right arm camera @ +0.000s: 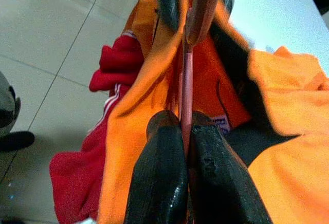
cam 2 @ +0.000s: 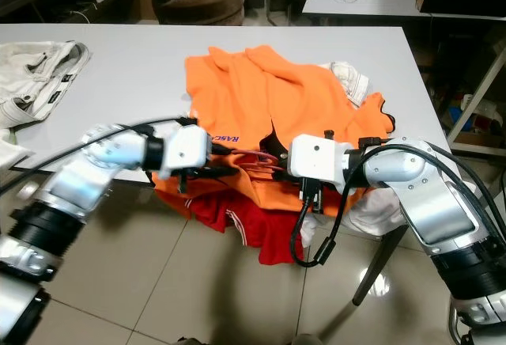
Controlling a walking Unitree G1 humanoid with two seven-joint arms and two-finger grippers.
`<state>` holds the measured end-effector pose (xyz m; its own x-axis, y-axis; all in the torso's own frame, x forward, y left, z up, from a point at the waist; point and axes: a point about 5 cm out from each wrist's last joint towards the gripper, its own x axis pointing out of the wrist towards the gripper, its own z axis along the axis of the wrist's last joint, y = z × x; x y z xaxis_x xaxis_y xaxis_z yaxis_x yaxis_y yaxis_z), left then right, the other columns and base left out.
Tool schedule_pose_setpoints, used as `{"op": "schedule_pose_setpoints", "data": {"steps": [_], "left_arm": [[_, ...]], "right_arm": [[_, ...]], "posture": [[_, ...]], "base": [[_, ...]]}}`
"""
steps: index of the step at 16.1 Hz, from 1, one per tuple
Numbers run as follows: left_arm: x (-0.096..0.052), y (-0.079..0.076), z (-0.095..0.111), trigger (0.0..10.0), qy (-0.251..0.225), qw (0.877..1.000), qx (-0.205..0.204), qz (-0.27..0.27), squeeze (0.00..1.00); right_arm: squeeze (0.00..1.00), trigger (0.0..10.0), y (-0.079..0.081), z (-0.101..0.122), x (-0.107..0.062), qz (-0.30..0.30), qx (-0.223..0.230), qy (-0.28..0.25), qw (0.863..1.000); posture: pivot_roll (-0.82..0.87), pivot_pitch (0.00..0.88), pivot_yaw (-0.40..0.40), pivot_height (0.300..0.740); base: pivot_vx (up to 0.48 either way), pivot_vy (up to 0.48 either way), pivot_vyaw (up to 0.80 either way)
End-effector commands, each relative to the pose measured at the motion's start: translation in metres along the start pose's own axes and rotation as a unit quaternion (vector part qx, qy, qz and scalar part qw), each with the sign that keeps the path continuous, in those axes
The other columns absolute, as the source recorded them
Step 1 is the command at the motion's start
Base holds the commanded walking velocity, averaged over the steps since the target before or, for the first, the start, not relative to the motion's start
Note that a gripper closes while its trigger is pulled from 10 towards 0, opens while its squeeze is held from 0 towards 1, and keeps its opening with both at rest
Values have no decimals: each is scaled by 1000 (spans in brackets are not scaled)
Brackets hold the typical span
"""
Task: Hang hanger
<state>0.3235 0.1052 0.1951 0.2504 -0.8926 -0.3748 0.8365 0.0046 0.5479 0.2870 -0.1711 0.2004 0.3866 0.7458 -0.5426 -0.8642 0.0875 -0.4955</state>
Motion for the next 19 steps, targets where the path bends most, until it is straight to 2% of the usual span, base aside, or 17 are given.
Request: {"op": "schedule_pose_setpoints", "data": {"steps": [1,4,7,8,10,12,13,15,16,19], "left_arm": [[-9,4,4,10000,-6,1000,2,7,1000],[-18,4,4,10000,1,1000,5,14,1000],[-37,18,5,10000,19,997,16,75,1000],[-40,19,4,10000,23,996,10,82,0],[-45,22,3,10000,24,994,-3,103,0],[-53,29,3,10000,9,987,-37,156,0],[-56,31,-2,10000,-3,975,-64,212,0],[-55,21,-11,10000,-19,949,-128,288,0],[-53,14,-14,10000,-17,940,-145,309,0],[-45,-4,-22,10000,-3,932,-170,320,0]], "right_arm": [[0,0,-4,1,-5,-1,-12,6,1000],[0,0,-5,0,-7,-1,-16,11,1000],[0,0,-18,2,-24,-8,-21,15,1000],[0,0,-20,3,-27,-6,-23,13,1000],[0,0,-22,7,-31,-2,-24,8,1000],[0,0,-27,15,-38,-5,-17,-7,1000],[0,0,-34,28,-46,-19,-6,-36,999],[0,0,-45,56,-61,-43,11,-93,995],[0,0,-49,68,-68,-47,16,-115,992],[0,0,-57,93,-83,-44,6,-140,989]], "posture": [[-223,5,111,740],[-224,0,103,740],[-225,0,95,740],[-227,0,93,740],[-227,0,93,740],[-229,0,93,740],[-232,0,95,740],[-230,0,94,740],[-233,0,91,740],[-239,0,87,740]], "base": [[0,0,0],[0,0,0],[0,0,0],[0,0,0],[0,0,0],[0,0,0],[0,0,0],[0,0,0],[0,0,0],[0,0,0]]}}
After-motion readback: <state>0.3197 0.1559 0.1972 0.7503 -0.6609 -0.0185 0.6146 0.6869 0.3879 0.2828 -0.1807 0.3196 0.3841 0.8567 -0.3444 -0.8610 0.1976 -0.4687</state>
